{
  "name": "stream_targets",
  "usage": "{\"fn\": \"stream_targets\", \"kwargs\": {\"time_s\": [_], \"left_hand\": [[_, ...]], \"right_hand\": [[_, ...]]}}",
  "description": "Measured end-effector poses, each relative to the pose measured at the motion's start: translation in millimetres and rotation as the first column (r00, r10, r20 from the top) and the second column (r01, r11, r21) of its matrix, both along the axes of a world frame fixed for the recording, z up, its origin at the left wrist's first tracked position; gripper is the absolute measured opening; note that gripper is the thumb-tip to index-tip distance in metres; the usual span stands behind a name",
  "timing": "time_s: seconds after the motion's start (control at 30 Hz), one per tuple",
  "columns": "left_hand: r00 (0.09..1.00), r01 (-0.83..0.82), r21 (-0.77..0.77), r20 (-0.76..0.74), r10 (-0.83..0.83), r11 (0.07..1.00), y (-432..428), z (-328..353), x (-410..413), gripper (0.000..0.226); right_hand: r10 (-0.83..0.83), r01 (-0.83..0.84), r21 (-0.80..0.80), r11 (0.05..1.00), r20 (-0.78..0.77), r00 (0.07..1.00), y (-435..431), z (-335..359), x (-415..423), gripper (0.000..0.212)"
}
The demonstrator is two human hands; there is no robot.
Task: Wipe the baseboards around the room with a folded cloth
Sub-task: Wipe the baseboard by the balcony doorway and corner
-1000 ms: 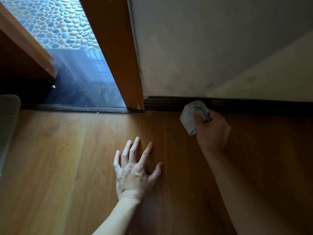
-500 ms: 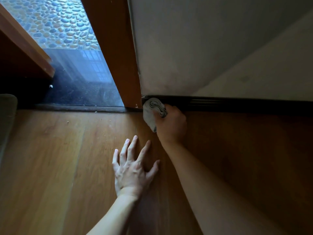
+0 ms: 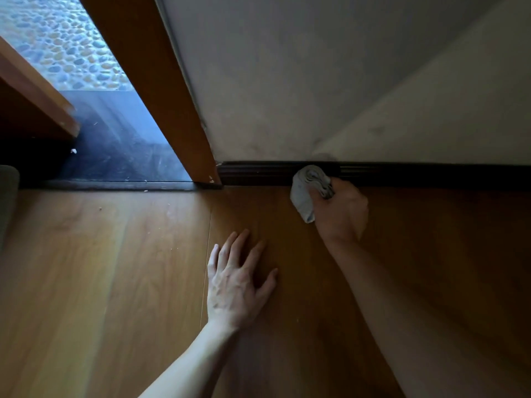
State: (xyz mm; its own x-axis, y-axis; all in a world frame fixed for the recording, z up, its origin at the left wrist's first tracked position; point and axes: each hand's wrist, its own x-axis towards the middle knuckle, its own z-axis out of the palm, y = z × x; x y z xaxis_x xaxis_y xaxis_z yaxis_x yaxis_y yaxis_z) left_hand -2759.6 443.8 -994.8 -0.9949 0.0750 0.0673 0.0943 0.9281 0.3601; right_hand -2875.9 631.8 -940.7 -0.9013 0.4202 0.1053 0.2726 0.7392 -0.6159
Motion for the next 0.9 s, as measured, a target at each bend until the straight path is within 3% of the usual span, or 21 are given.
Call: {"fn": "stream_targets", "kwargs": {"time_s": [0.2,0.4,0.57,0.9], "left_hand": [[1.0,-0.002,-0.018,-0.022,0.002,1.0,0.7,-2.9,1.0,0.06],[0.998,-0.008,-0.054,-0.058,0.005,0.999,2.9,-3.6,-1.7,0.059],[0.999,-0.025,-0.07,-0.034,0.022,0.997,5.0,-2.7,0.7,0.06],[0.999,-0.019,-0.058,-0.051,0.016,0.998,3.7,-5.5,0.9,0.06]], "right_hand": [[0.129,-0.129,-0.002,0.992,-0.032,0.991,-29.7,-0.1,-5.3,0.022],[0.057,-0.056,0.021,0.998,-0.058,0.997,-6.1,-6.8,-0.8,0.029],[0.195,-0.195,-0.009,0.981,-0.043,0.98,-23.7,-2.5,-7.7,0.027],[0.182,-0.188,-0.074,0.979,-0.077,0.98,-17.9,-5.2,-8.6,0.024]]}}
